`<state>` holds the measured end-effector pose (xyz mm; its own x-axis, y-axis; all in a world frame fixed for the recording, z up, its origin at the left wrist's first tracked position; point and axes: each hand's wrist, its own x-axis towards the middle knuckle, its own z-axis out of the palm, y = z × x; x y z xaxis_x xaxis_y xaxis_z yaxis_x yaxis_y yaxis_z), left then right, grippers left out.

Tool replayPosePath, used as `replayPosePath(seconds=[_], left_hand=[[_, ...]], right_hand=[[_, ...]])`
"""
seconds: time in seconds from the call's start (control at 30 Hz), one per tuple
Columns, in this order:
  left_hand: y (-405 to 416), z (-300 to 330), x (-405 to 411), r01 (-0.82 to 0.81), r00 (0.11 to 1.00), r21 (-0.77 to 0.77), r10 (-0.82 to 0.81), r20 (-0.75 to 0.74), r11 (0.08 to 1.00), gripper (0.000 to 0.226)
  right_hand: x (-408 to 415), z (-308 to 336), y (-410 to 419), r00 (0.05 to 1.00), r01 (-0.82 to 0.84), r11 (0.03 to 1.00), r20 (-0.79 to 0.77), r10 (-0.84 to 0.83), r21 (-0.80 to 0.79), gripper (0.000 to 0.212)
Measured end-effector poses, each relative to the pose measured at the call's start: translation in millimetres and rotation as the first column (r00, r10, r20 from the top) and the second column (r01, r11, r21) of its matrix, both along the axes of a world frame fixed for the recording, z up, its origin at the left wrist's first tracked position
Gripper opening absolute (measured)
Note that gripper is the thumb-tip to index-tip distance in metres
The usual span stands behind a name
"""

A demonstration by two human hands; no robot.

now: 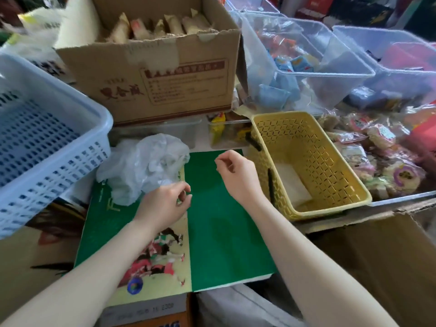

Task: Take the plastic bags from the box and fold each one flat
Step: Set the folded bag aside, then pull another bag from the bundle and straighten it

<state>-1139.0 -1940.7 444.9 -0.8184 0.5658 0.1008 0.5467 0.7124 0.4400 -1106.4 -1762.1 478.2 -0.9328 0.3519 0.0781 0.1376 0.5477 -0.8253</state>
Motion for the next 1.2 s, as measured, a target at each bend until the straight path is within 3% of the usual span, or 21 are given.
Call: replayPosePath(seconds=[0.07, 0.2, 0.3, 0.37, 0.43, 0.5, 0.6, 0.67, 0.83, 0.9, 1.03, 1.1, 1.2], left_hand=[[-35.5, -2.3, -2.0, -0.063, 0.998, 0.004, 0.063, 0.013, 0.998, 0.014], [-113.2, -11.8, -5.1, -0.4, 0.91, 0.037, 0.392, 0.139, 0.916, 0.014], [-157.5, -24.0, -5.4, -0.469, 0.861, -0.029, 0.465, 0.204, 0.882, 0.014], [-174.7, -32.1, -6.9, -0.462, 0.86, -0.033, 0.457, 0.226, 0.886, 0.015], [-181.7, -38.4, -8.9, -0.415, 0.886, -0.015, 0.408, 0.22, 0.91, 0.019], [-182.3, -44.7, -11.9, -0.268, 0.954, -0.001, 0.265, 0.141, 0.964, 0.034], [-167.8, -54.3, -25.7, 0.055, 0.993, -0.09, -0.064, -0.1, 0.994, 0.06], [-151.1, -59.4, -40.7, 0.137, 0.968, -0.172, -0.168, -0.186, 0.976, 0.075], [-116.0, -79.3, -67.2, 0.06, 0.998, -0.178, -0.063, -0.016, 0.982, 0.075], [-105.7, -84.5, -73.7, 0.077, 0.997, -0.148, -0.074, 0.031, 0.986, 0.077], [-88.3, -74.8, -81.7, 0.167, 0.975, -0.242, -0.123, 0.186, 0.956, 0.086], [-90.5, -63.3, -72.1, 0.244, 0.955, -0.179, -0.204, 0.216, 0.953, 0.091], [-102.3, -48.3, -40.2, 0.336, 0.925, 0.058, -0.341, 0.168, 0.94, 0.097]], right_hand=[[-15.9, -24.2, -39.2, 0.992, -0.075, 0.997, 0.101, 0.074, 0.007, 0.017], [-43.8, -67.4, -101.0, 0.968, -0.138, 0.99, 0.218, 0.127, 0.036, 0.046], [-61.3, -92.6, -130.1, 0.939, -0.223, 0.921, 0.325, 0.114, 0.32, 0.071], [-68.0, -104.7, -140.1, 0.914, -0.278, 0.836, 0.398, 0.078, 0.474, 0.063], [-69.3, -108.0, -142.8, 0.912, -0.25, 0.815, 0.41, 0.016, 0.524, 0.045], [-63.7, -102.8, -142.6, 0.929, -0.139, 0.866, 0.367, -0.055, 0.481, 0.04], [-48.2, -78.2, -139.5, 0.955, 0.058, 0.971, 0.27, -0.121, 0.231, 0.035], [-36.6, -63.0, -136.7, 0.961, 0.144, 0.981, 0.218, -0.17, 0.132, 0.025], [-1.7, -41.9, -127.6, 0.926, 0.352, 0.936, 0.148, -0.347, -0.006, 0.021], [12.6, -42.1, -124.4, 0.891, 0.441, 0.895, 0.147, -0.429, -0.069, 0.019], [32.9, -44.3, -123.3, 0.865, 0.501, 0.854, 0.119, -0.488, -0.142, 0.008], [39.9, -45.4, -124.1, 0.865, 0.502, 0.852, 0.094, -0.494, -0.145, 0.009], [47.8, -46.7, -128.1, 0.898, 0.438, 0.896, 0.092, -0.431, -0.077, 0.012]])
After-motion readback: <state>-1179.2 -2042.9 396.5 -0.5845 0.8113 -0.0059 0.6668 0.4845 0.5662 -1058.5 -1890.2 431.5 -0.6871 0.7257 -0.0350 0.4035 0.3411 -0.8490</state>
